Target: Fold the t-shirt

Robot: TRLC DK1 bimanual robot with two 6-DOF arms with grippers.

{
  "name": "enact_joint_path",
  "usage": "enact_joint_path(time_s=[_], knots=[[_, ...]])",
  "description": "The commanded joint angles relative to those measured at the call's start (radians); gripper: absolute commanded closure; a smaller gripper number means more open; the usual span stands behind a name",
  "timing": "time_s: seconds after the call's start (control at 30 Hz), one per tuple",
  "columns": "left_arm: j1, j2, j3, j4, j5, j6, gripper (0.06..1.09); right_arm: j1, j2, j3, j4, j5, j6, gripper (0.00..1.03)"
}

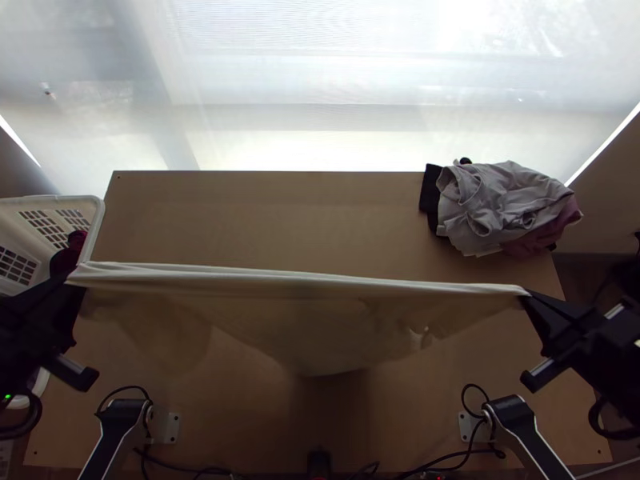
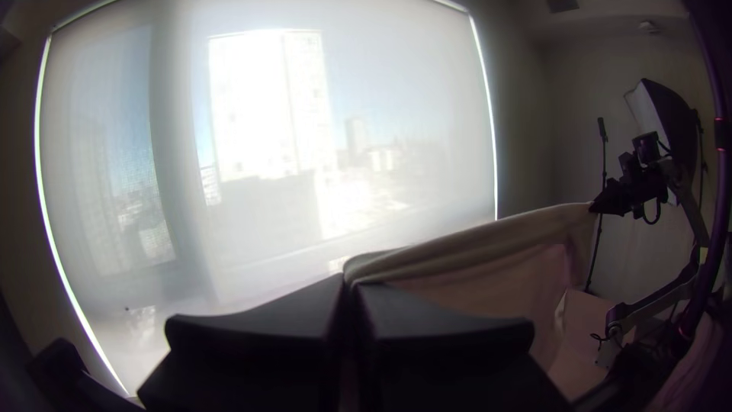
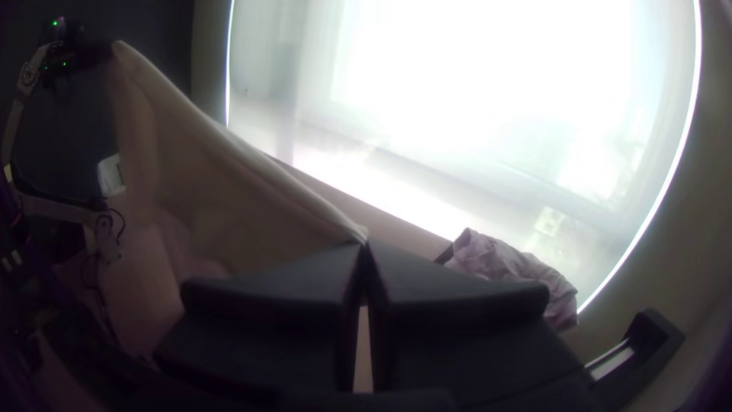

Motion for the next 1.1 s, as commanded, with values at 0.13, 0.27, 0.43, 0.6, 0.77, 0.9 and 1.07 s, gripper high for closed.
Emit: enact_joint_path(time_s=[0.13, 0.27, 0.43, 0.6, 0.77, 0.9, 1.07], knots=[[0.026, -0.063, 0.037, -0.011, 0.047, -0.088, 1.04, -0.101, -0.012, 0.175, -0.051, -0.103, 0.046, 1.00], [0.046, -0.104, -0.158, 0.027, 0.114, -0.109, 1.04, -0.115, -0.007, 0.050, -0.028, -0.143, 0.049, 1.00], [0.039, -0.078, -0.380, 0.144, 0.175, -0.132, 1.04, -0.090, 0.088, -0.098, 0.083, -0.166, 0.062, 1.00], [-0.020, 0.141, -0.417, 0.264, 0.174, -0.065, 1.05, -0.001, 0.286, -0.136, 0.230, -0.164, 0.069, 1.00], [-0.076, 0.480, -0.305, 0.414, 0.174, -0.060, 1.05, 0.049, 0.606, -0.038, 0.362, -0.164, 0.043, 1.00], [-0.078, 0.838, -0.155, 0.478, 0.174, -0.032, 1.05, 0.023, 0.915, 0.080, 0.443, -0.163, -0.004, 1.00], [-0.049, 1.223, 0.125, 0.452, 0.163, 0.023, 1.05, -0.020, 1.311, 0.402, 0.436, -0.164, -0.046, 1.00]])
